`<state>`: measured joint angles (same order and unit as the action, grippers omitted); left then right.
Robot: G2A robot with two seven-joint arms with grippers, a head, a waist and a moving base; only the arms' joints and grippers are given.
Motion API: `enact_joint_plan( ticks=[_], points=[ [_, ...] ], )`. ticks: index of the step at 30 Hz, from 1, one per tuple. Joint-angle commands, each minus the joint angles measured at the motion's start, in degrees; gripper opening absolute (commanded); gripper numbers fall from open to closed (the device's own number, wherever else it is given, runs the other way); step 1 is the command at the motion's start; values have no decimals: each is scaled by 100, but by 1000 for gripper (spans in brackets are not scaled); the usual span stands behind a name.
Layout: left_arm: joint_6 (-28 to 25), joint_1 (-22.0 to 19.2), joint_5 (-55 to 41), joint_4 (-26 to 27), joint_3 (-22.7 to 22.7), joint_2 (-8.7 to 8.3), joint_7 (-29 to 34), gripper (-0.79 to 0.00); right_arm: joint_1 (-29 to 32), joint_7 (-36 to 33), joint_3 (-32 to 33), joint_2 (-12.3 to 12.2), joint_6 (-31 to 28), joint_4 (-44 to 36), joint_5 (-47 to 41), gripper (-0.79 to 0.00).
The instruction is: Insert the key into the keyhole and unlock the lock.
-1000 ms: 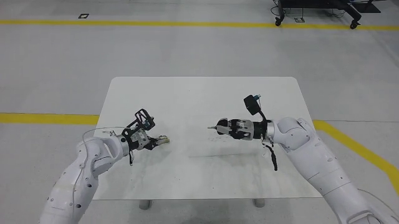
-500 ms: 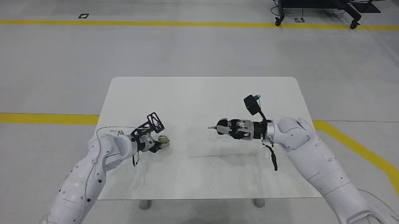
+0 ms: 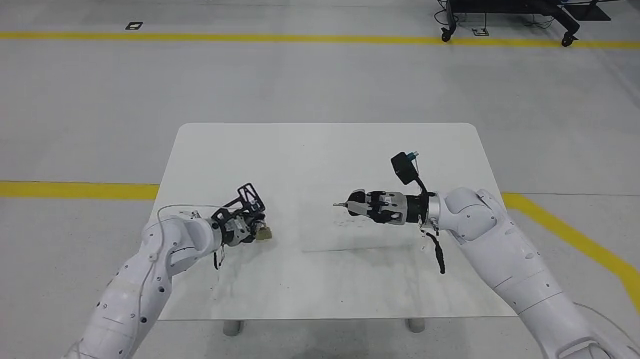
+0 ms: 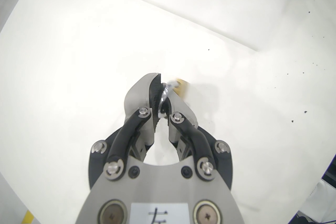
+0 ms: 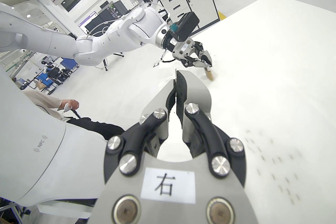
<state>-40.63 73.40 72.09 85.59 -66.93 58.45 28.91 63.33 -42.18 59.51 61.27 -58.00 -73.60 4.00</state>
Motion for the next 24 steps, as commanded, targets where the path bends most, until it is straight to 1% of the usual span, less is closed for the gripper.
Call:
enact_joint_plan(
  ticks=[1, 7, 11, 21, 22, 24],
  points=[
    [-3, -33, 15, -26, 64, 10, 12, -785, 0, 0, 0, 0, 0, 0, 0, -785],
    [82, -165, -15, -163, 206, 45, 15, -785, 0, 0, 0, 0, 0, 0, 0, -785],
    [409, -162, -101, -144, 153, 62, -212, -785, 0, 0, 0, 0, 0, 0, 0, -785],
    [410, -145, -140, -149, 157, 64, -236, -785, 0, 0, 0, 0, 0, 0, 0, -785],
    [309, -102, -525, -206, 147, 78, -338, -785, 0, 0, 0, 0, 0, 0, 0, -785],
    [96, -176, -1278, -471, 78, 96, -319, -785, 0, 0, 0, 0, 0, 0, 0, -785]
  ],
)
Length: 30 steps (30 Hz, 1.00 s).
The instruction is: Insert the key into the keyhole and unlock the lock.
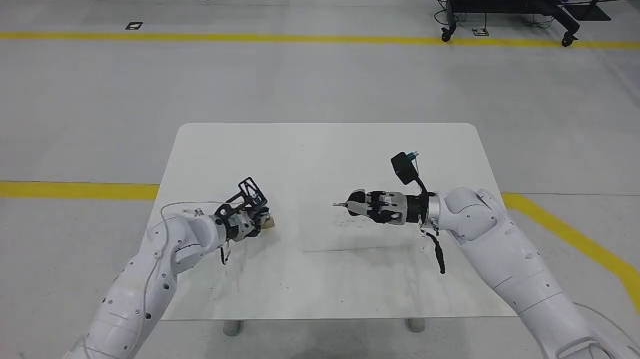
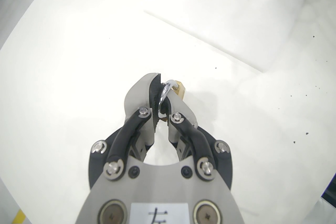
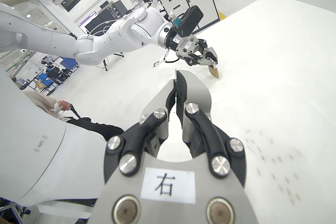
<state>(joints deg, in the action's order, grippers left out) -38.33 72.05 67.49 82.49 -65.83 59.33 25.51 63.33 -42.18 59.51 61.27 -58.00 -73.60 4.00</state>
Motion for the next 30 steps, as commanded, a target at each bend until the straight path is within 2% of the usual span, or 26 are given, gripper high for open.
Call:
enact_joint_plan(
  ticks=[1, 3, 5, 8, 10, 20, 23, 25, 28, 30],
  points=[
    [-319, -136, -1527, -453, -20, 33, 230, -785, 36, 86, -13, 7, 144, 2, 6, -785],
    [-588, -457, -2975, -909, 60, 89, 806, -785, 69, 407, -27, 38, 431, 15, -21, -785],
    [-706, -804, -4181, -1290, 182, 126, 1515, -785, 95, 599, -108, 73, 325, 150, -226, -785],
    [-511, -1088, -5066, -1581, 270, 166, 1928, -785, 59, 828, -173, 117, 81, 424, -617, -785],
    [-433, -1202, -5405, -1690, 320, 192, 2004, -785, 8, 1027, -178, 149, 0, 577, -818, -785],
    [-411, -1184, -5422, -1688, 325, 195, 1976, -785, 0, 1039, -186, 153, 0, 576, -849, -785],
    [-96, -1153, -5959, -1771, 561, 273, 2091, -785, 0, 1039, -186, 153, 0, 576, -849, -785],
    [27, -1248, -7310, -2037, 824, 384, 2743, -785, 0, 1039, -186, 153, 0, 576, -849, -785],
    [452, -1771, -9325, -2825, 1119, 577, 4169, -785, 26, 1287, -241, 196, 282, 435, -557, -785],
    [624, -2016, -9993, -3232, 1248, 694, 4615, -785, 61, 1502, -266, 227, 270, 375, -434, -785]
  ],
)
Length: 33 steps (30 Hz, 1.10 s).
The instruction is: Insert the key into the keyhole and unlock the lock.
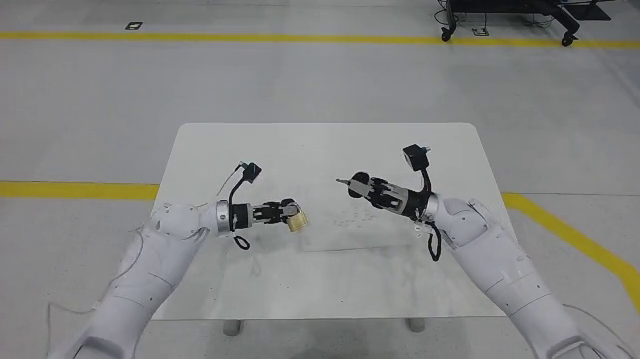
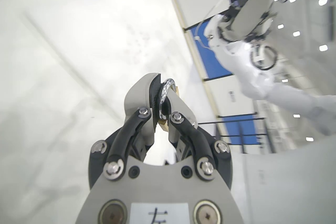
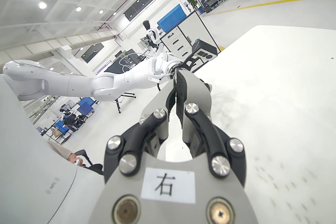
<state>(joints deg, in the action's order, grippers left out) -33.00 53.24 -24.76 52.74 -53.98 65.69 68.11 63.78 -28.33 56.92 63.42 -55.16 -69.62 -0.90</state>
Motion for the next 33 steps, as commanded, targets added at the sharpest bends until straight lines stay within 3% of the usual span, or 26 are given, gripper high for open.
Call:
enact_joint_plan(
  ticks=[1, 5, 7, 16, 18, 20, 22, 28, 33],
  points=[
    [222, -320, -1061, -513, 178, 148, 539, -785, 54, 280, -13, 32, -76, -64, 170, -785],
    [421, -732, -1439, -1080, 475, 378, 738, -785, 155, 740, 47, 73, -284, -148, 471, -785],
    [590, -836, -1894, -1337, 530, 498, 907, -785, 200, 1031, 124, 92, -117, -178, 747, -785],
    [590, -836, -1894, -1337, 530, 498, 907, -785, 200, 1031, 124, 92, -117, -178, 747, -785],
    [816, -789, -1533, -1333, 603, 487, 525, -785, 200, 1031, 124, 92, -117, -178, 747, -785],
    [1546, -746, -1311, -1174, 695, 493, 222, -785, 244, 1148, 69, 124, -1, -219, 349, -785],
    [1912, -750, -1194, -1062, 707, 495, -86, -785, 177, 1050, -39, 156, 22, -162, 53, -785],
    [3422, -888, -1427, -839, 764, 584, -212, -785, -205, 1091, -325, 318, 548, 163, -139, -785],
    [3563, -940, -1563, -859, 763, 615, -136, -785, -211, 1323, -299, 352, 680, 214, -154, -785]
  ],
)
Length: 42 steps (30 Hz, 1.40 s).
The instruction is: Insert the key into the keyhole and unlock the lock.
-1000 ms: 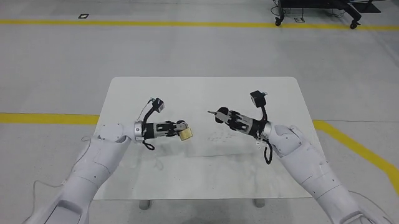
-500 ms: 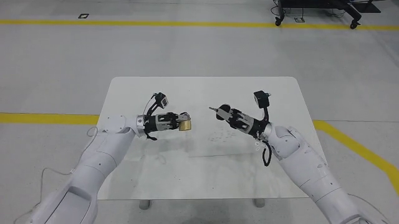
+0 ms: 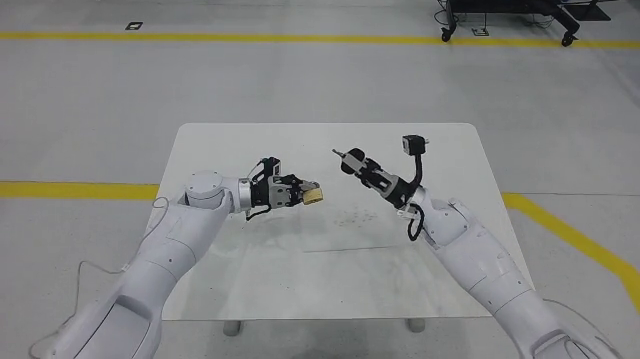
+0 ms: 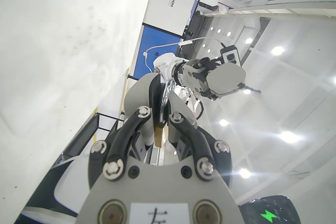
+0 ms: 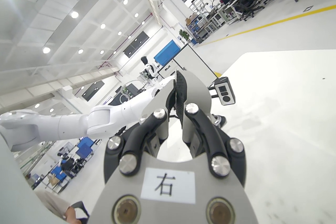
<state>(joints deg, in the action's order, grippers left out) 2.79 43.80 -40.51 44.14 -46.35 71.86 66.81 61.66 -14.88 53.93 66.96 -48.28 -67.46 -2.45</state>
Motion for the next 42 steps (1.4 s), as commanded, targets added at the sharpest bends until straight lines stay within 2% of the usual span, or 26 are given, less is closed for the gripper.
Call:
enact_joint_plan(
  ticks=[1, 13, 15, 17, 19, 20, 23, 27, 28, 30, 33, 42],
  points=[
    [-16, 3, 12, 1, -1, -2, -7, -785, 1, -23, 0, -2, -8, -3, 1, -785],
    [-16, 3, 12, 1, -1, -2, -7, -785, 4, -6, 50, -12, 34, -46, 195, -785],
    [11, 25, 112, 4, 21, -4, -137, -785, 7, 27, 154, -44, -26, -157, 737, -785],
    [324, 55, 285, 97, 64, 7, -548, -785, 53, -4, 339, -115, -87, -358, 1688, -785],
    [701, 26, 204, 62, 66, 27, -596, -785, 125, 68, 512, -169, 13, -578, 2370, -785],
    [893, -20, 215, 10, 89, 53, -743, -785, 190, 99, 666, -220, 220, -767, 3088, -785],
    [1174, -135, 231, -126, 182, 135, -899, -785, 429, 272, 872, -306, 399, -1290, 4375, -785],
    [1347, -268, 182, -327, 263, 227, -801, -785, 727, 854, 1073, -405, 204, -1972, 6111, -785],
    [1403, -320, 154, -388, 286, 259, -723, -785, 856, 1076, 1103, -435, 228, -2169, 6747, -785],
    [1497, -368, 33, -459, 311, 306, -486, -785, 985, 1265, 1136, -455, 507, -2297, 7346, -785],
    [1431, -490, -21, -640, 386, 398, -244, -785, 1072, 1647, 1138, -443, 691, -2316, 7375, -785],
    [1406, -506, -8, -665, 397, 408, -240, -785, 1072, 1647, 1138, -443, 691, -2316, 7375, -785]
  ],
)
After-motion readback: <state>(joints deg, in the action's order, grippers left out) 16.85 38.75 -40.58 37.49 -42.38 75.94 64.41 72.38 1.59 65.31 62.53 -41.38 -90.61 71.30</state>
